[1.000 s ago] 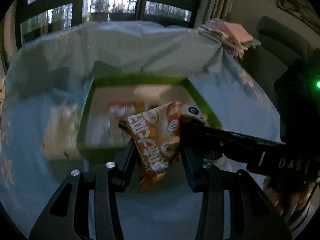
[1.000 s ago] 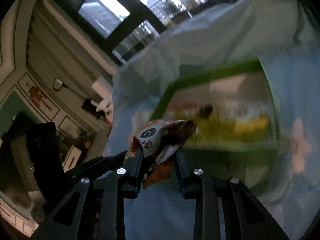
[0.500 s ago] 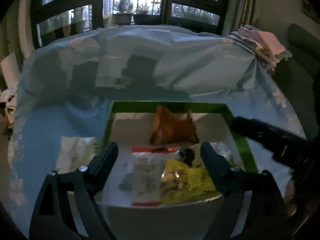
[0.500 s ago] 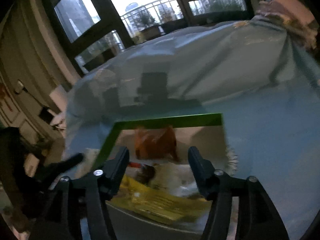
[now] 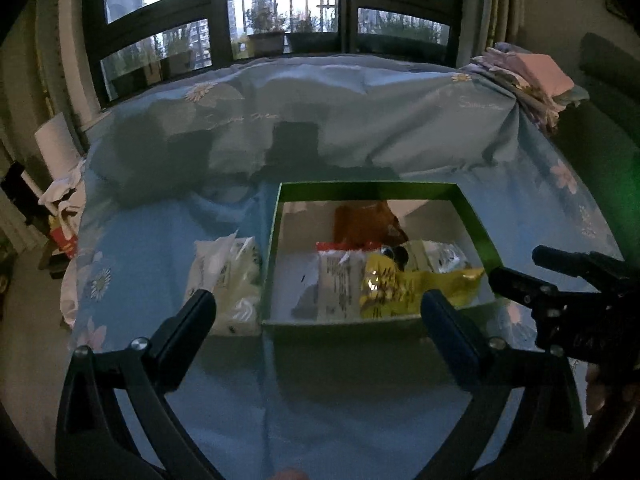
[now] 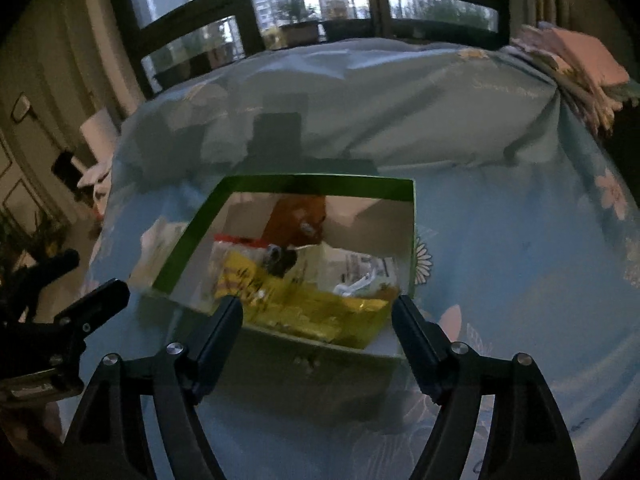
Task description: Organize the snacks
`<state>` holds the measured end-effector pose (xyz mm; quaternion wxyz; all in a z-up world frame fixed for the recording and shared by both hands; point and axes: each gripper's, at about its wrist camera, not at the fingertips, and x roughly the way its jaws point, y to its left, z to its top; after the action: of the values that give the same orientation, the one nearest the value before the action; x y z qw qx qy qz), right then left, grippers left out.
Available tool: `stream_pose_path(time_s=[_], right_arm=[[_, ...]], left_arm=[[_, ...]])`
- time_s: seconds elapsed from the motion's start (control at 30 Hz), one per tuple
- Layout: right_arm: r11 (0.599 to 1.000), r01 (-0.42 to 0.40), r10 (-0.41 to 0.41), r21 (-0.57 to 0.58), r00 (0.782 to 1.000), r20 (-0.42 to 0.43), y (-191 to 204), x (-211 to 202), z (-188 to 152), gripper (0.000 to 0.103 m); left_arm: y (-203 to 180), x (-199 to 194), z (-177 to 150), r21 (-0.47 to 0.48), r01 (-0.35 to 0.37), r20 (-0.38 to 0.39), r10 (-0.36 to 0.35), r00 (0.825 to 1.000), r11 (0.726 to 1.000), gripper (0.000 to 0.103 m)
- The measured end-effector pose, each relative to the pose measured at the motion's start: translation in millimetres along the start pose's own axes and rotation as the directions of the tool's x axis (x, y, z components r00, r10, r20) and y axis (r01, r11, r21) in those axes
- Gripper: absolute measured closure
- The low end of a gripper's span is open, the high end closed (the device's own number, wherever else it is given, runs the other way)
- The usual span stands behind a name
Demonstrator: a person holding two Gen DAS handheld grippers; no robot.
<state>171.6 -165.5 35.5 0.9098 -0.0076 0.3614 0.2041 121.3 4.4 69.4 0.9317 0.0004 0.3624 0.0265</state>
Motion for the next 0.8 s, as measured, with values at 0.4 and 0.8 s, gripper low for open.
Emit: stream_pose_path(time_s=[0.4,0.8], right_arm=[[0.998,0.019,-0.019,-0.055,1.000,-0.006,20.3,-21.8,-9.6,0.025],[0.999,0.014,-0.015,-0.052,1.000,-0.010,21.8,-23.7,-10.2,0.025]], left_arm=[[5.5,-16.5,-11.2,-0.018,-0.034,-0.023,0.034,0.999,0.999,0.000],[7.0,-17.0,-13.4,-0.029,-0.044,-0.041,0.043,0.998,0.999,0.000]])
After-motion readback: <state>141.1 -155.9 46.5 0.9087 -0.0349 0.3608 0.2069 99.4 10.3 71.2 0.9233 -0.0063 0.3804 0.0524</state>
